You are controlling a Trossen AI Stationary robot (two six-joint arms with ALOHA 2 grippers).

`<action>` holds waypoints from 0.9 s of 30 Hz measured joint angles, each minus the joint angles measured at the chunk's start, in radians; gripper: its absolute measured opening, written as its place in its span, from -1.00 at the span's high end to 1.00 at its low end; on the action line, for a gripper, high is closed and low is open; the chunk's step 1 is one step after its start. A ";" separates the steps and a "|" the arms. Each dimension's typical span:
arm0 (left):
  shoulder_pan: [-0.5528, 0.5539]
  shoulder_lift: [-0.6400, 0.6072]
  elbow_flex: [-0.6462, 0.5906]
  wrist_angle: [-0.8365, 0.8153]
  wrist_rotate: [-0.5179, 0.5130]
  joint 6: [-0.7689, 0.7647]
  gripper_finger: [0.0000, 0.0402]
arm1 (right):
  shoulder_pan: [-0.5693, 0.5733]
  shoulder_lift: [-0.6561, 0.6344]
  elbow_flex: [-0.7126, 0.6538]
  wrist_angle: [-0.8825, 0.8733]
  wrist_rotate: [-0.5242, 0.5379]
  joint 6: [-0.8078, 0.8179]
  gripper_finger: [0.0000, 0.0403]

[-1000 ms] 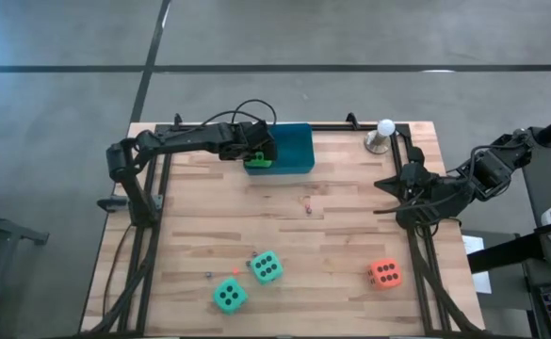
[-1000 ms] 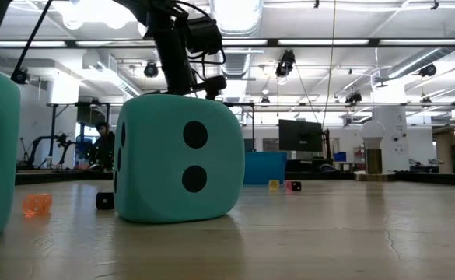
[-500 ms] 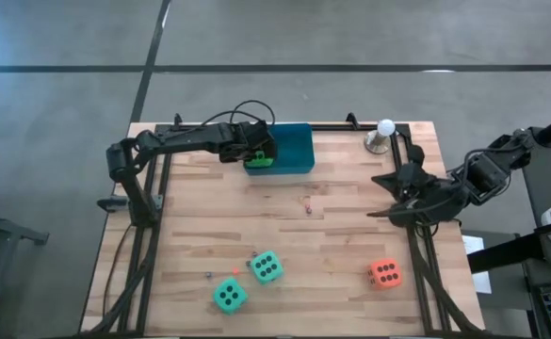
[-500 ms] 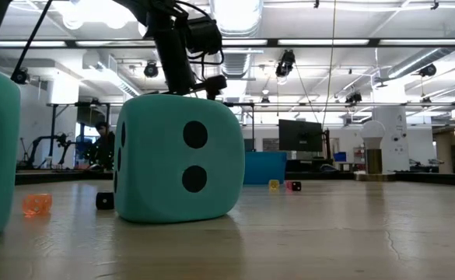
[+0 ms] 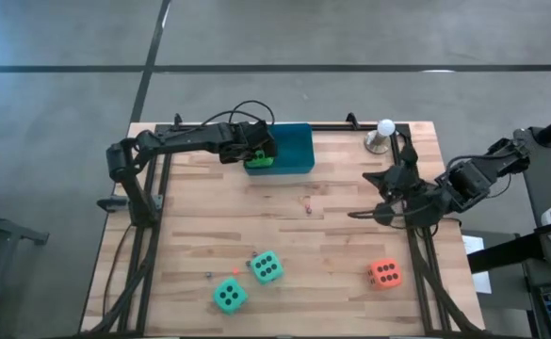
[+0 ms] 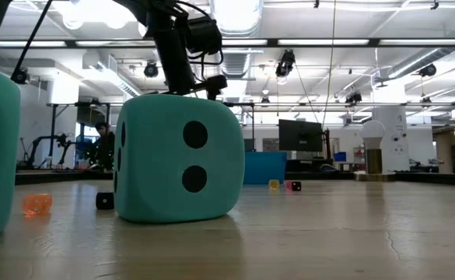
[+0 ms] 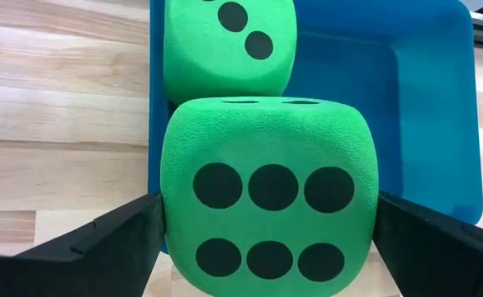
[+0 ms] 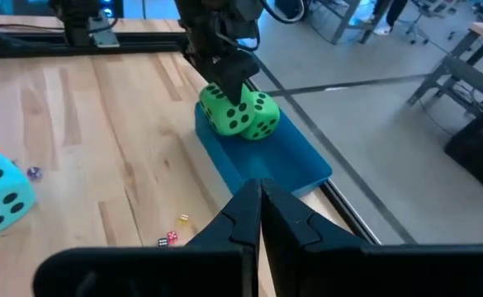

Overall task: Pick & Place Dice
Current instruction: Put the large green dice into the blue bin

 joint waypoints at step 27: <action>0.000 0.000 0.000 -0.025 0.006 0.011 -0.99 | -0.465 0.113 -0.229 0.628 -0.516 -0.392 0.96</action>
